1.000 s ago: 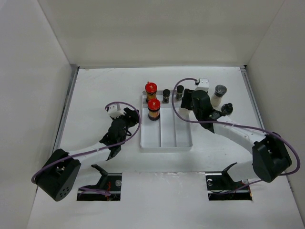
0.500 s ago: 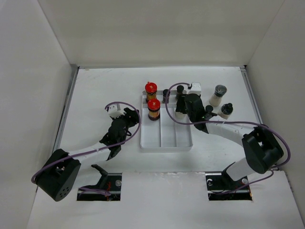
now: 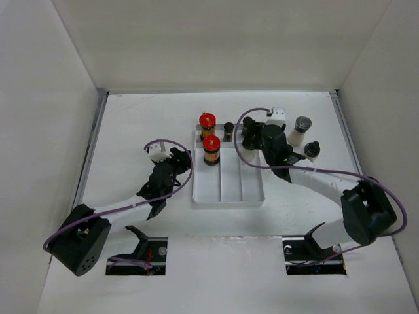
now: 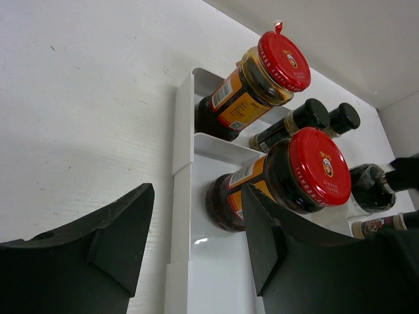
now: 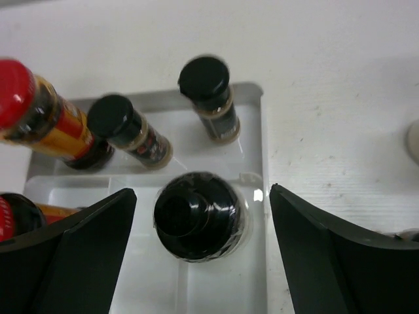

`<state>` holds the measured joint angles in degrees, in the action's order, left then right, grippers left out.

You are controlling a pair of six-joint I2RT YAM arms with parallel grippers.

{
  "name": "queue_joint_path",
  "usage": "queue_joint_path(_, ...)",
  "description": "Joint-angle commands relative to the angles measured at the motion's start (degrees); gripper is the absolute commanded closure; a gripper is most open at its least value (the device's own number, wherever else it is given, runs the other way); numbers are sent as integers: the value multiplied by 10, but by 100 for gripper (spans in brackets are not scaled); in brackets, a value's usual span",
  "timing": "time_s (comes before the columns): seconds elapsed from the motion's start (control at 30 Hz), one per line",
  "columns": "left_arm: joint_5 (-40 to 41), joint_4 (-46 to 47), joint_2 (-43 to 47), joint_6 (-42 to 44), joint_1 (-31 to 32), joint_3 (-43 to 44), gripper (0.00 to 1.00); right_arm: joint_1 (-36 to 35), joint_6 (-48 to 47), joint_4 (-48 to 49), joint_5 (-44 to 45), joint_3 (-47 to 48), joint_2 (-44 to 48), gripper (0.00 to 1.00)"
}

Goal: Organize the condiment bottles

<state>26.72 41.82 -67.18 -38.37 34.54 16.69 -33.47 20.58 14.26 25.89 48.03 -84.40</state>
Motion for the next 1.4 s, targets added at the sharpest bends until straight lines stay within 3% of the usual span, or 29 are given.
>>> queue_joint_path(0.0,-2,32,10,-6,1,5,46,40,6,24,15,20,70,11)
queue_joint_path(0.07,1,32,11,-2,4,5,46,77,7,13,22,28,78,22)
queue_joint_path(0.17,-3,32,15,-6,0,2,46,139,3,-22,57,50,64,52)
queue_joint_path(0.23,1,30,20,-2,4,2,46,179,3,-32,95,54,53,60)
queue_joint_path(0.3,1,32,16,-3,4,2,46,205,0,-34,125,56,38,55)
queue_joint_path(0.4,-3,32,14,-6,6,3,46,239,-8,-35,130,75,8,22)
queue_joint_path(0.43,-3,32,14,-4,7,4,46,247,-10,-38,125,81,2,15)
queue_joint_path(0.6,-3,32,16,-5,5,3,46,284,-12,-72,62,127,-39,4)
queue_joint_path(0.9,-1,32,4,-3,7,6,46,291,-22,-66,-17,155,-84,3)
queue_joint_path(1.17,-4,33,5,-7,1,5,46,291,-15,-78,-8,172,-116,7)
queue_joint_path(1.37,-4,34,-2,-7,2,6,46,291,-22,-81,-4,185,-133,19)
